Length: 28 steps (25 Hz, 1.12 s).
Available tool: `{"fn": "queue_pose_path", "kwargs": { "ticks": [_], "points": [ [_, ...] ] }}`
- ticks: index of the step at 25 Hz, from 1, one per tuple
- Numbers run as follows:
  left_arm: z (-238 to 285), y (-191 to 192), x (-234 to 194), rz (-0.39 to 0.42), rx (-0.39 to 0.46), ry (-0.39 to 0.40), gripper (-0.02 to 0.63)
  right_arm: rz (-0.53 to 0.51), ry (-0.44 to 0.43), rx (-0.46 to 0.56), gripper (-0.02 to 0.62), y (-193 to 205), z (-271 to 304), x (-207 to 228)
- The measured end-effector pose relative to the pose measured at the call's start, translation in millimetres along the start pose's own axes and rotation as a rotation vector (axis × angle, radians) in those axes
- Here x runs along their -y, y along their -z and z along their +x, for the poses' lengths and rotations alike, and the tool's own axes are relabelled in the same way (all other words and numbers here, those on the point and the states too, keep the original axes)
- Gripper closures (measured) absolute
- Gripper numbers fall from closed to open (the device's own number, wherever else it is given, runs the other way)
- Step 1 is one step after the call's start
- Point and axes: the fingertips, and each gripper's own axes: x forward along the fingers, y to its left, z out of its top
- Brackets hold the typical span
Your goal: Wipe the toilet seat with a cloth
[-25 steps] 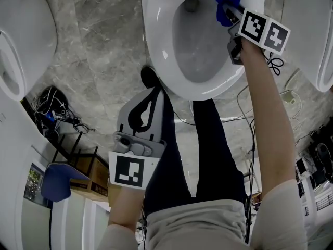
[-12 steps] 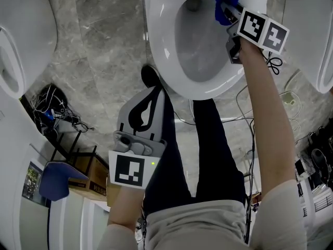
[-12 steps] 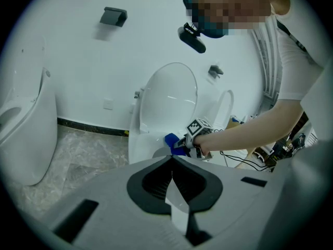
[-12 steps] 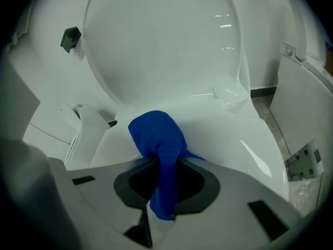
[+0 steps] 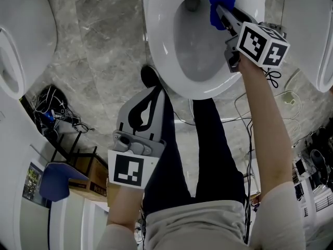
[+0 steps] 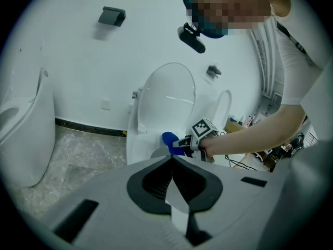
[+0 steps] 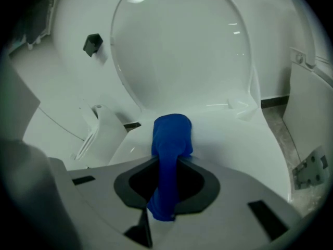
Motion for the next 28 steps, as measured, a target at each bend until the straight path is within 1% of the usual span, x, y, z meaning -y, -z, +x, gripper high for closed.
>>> {"fn": "queue_pose_path", "kwargs": {
  "ticks": [3,8,15,20,24,28],
  "points": [
    [1.3,-0.3,-1.5,0.001,0.002,-0.005,0.598,-0.059,-0.051,0.034,0.531,1.5,-13.0,-17.5],
    [3.8,0.2,2.0,0.010,-0.003,0.001,0.598,-0.167,-0.085,0.060,0.531,19.4,-48.4,-42.3],
    [3.2,-0.8,6.5,0.016,0.000,0.001,0.598,-0.206,-0.131,0.087,0.531,52.9,-102.2,-74.0],
    [6.3,-3.0,11.2,0.029,0.003,0.008,0.598,-0.277,-0.162,0.091,0.531,70.1,-136.5,-88.9],
    [6.2,-4.5,19.6,0.035,0.004,0.018,0.598,-0.265,-0.158,0.087,0.531,75.6,-157.9,-89.6],
    [1.0,-7.6,25.6,0.049,0.005,0.016,0.598,-0.242,-0.151,0.121,0.531,67.9,-173.0,-92.7]
  ]
}}
